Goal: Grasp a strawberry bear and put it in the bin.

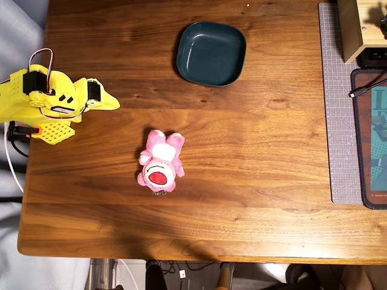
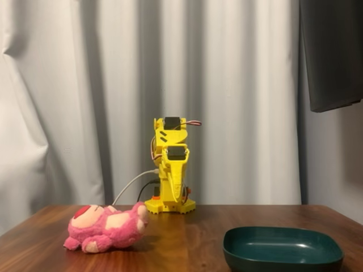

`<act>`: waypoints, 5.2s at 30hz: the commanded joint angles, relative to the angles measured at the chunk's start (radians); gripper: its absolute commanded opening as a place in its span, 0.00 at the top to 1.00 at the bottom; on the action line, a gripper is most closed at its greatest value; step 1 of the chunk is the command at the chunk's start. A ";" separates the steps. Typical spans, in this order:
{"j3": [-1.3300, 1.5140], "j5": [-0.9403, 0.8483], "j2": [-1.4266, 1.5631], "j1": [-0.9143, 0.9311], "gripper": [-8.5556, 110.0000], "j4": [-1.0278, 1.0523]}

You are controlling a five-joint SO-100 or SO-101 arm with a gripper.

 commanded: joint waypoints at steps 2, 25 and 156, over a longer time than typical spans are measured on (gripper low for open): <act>-0.006 0.009 0.023 -0.006 0.93 -0.006; -0.006 -0.002 0.023 0.012 0.93 -0.006; -1.221 0.006 -1.970 -0.505 0.56 -0.104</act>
